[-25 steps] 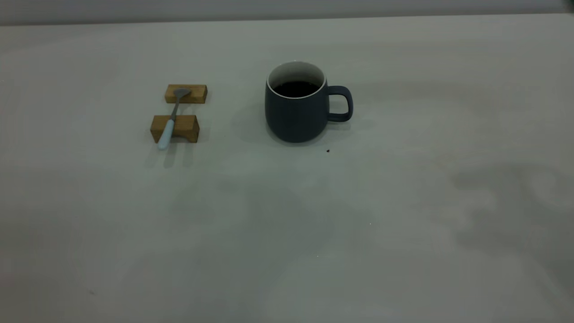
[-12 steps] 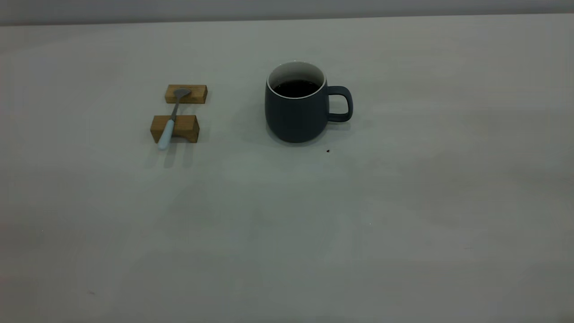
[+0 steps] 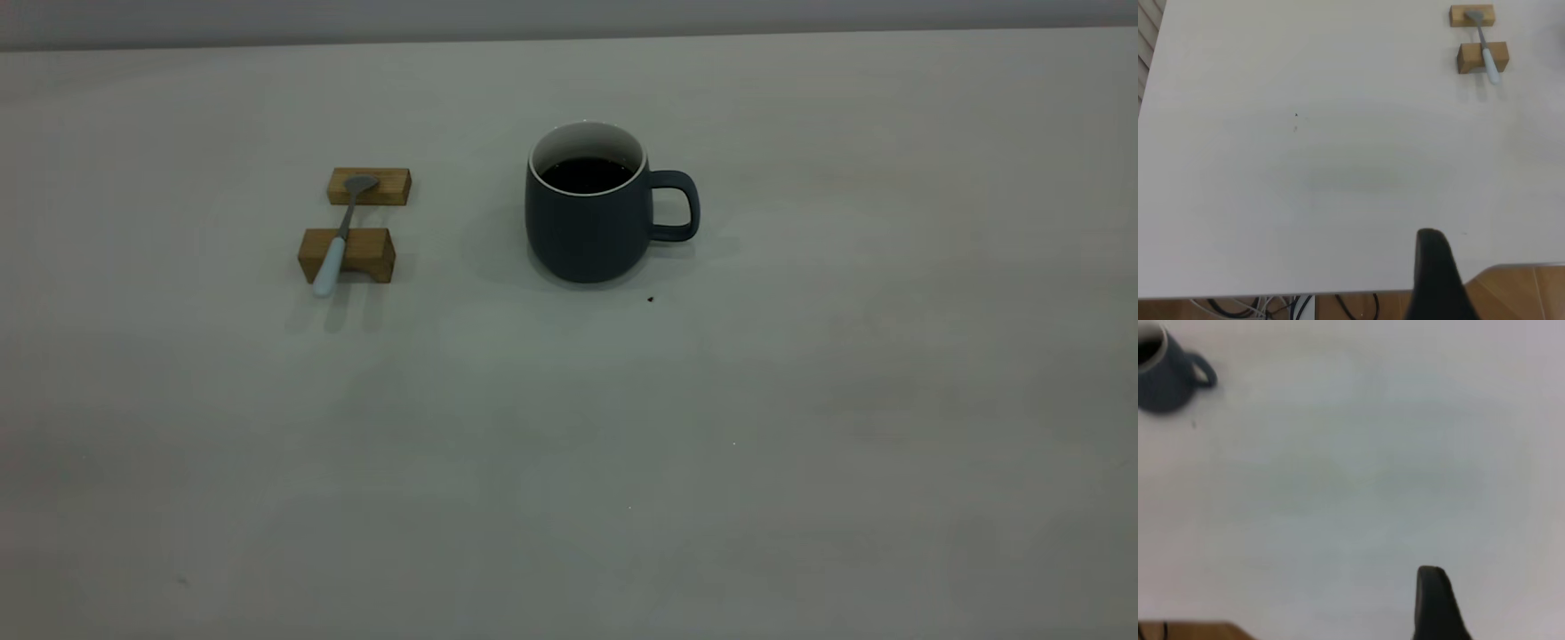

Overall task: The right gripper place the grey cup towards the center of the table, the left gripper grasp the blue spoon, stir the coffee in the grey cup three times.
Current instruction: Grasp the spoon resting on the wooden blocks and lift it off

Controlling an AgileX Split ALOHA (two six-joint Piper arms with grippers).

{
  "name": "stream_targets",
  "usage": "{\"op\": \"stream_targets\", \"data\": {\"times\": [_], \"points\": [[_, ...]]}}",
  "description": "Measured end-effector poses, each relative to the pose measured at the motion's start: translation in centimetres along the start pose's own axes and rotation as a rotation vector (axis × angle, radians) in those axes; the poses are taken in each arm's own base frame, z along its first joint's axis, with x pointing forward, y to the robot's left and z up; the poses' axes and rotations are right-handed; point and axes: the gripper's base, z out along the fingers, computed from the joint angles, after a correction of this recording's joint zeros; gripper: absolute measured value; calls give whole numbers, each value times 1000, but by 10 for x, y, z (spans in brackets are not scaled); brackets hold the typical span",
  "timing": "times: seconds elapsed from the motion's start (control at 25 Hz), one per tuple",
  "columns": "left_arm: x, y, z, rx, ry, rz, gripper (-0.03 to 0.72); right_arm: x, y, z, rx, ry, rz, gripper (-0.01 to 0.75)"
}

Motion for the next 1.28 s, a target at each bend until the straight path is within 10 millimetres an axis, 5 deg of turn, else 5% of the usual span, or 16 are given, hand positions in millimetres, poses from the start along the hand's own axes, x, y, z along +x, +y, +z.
{"op": "stream_targets", "data": {"times": [0.96, 1.12, 1.28], "points": [[0, 0, 0, 0, -2, 0, 544, 8, -1, -10, -1, -77, 0, 500], [-7, 0, 1, -3, -47, -21, 544, 8, -1, -10, -1, -77, 1, 500], [-29, 0, 15, -2, 84, -35, 562, 8, -1, -10, -1, -77, 1, 500]]}}
